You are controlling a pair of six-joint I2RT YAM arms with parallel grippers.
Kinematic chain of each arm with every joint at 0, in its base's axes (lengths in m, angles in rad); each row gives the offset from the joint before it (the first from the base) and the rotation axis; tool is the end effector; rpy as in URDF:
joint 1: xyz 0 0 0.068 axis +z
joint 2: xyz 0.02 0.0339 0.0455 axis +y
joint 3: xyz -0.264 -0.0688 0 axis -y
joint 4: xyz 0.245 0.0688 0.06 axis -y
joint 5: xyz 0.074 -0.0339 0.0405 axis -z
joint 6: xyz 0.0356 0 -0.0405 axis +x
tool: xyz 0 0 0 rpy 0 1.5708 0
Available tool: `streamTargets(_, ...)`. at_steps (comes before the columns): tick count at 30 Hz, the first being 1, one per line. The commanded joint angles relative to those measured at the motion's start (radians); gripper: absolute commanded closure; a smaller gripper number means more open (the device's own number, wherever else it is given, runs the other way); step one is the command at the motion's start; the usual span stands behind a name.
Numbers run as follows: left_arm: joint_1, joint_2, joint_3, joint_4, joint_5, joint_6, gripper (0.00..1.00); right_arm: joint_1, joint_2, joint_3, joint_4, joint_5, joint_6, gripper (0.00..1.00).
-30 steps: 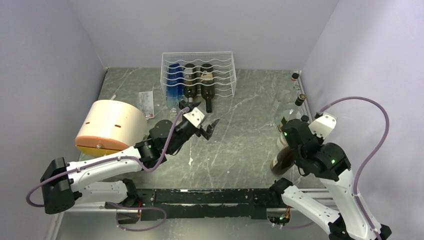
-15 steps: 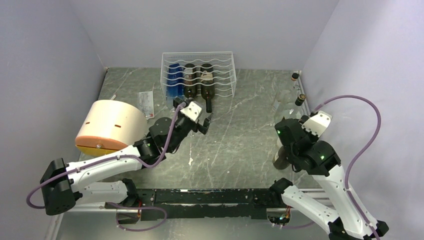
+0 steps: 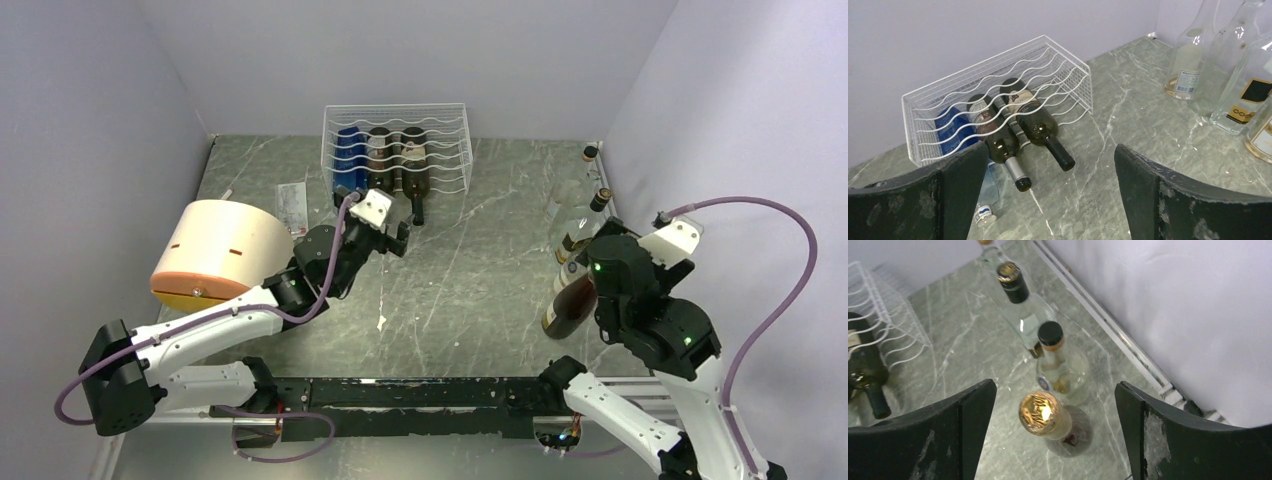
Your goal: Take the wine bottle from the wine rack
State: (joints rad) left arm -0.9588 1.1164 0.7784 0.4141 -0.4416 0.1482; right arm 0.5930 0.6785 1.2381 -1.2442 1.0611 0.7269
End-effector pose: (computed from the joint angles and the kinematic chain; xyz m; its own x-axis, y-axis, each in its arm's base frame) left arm 0.1624 -0.2049 0.3341 0.1163 0.0667 -0.9910 0.4833 0.8679 0.1151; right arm 0.0680 0.0083 0.4023 -0.2004 0.2560 -0.9457 0.5638 0.8196 0.1023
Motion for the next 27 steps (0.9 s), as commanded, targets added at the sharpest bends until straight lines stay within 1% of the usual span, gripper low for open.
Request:
streamTargets(1, 0.022, -0.029, 0.034, 0.005, -0.028, -0.013, 0.01, 0.003, 0.002, 0.081, 0.189, -0.111, -0.293, 0.05)
streamTargets(4, 0.042, -0.042, 0.034, 0.005, -0.028, -0.022, 0.01, 0.003, 0.009, 0.118, 0.337, -0.288, -0.489, 0.01)
streamTargets(7, 0.069, -0.052, 0.039, -0.004, -0.029, -0.032, 0.01, 0.002, 0.053, 0.142, 0.450, -0.513, -0.618, 0.00)
streamTargets(9, 0.098, -0.059, 0.040, -0.008, -0.032, -0.039, 0.01, 0.003, 0.132, 0.161, 0.493, -0.651, -0.655, 0.00)
streamTargets(12, 0.147, -0.077, 0.041, -0.011, -0.046, -0.050, 0.01, 0.003, 0.268, 0.172, 0.560, -0.824, -0.653, 0.00)
streamTargets(16, 0.209, -0.109, 0.032, -0.002, -0.081, -0.059, 0.01, 0.002, 0.433, 0.118, 0.697, -0.984, -0.609, 0.00)
streamTargets(19, 0.229, -0.130, 0.019, 0.016, -0.103, -0.057, 0.01, 0.007, 0.561, 0.060, 0.817, -1.023, -0.551, 0.00)
streamTargets(22, 0.235, -0.143, 0.011, 0.027, -0.117, -0.049, 0.01, 0.010, 0.706, 0.050, 0.900, -1.034, -0.493, 0.01)
streamTargets(24, 0.236, -0.145, 0.006, 0.037, -0.123, -0.040, 0.01, 0.012, 0.817, 0.063, 0.935, -1.018, -0.467, 0.03)
streamTargets(27, 0.238, -0.143, 0.003, 0.038, -0.129, -0.034, 0.01, 0.012, 0.955, 0.094, 0.974, -0.953, -0.438, 0.04)
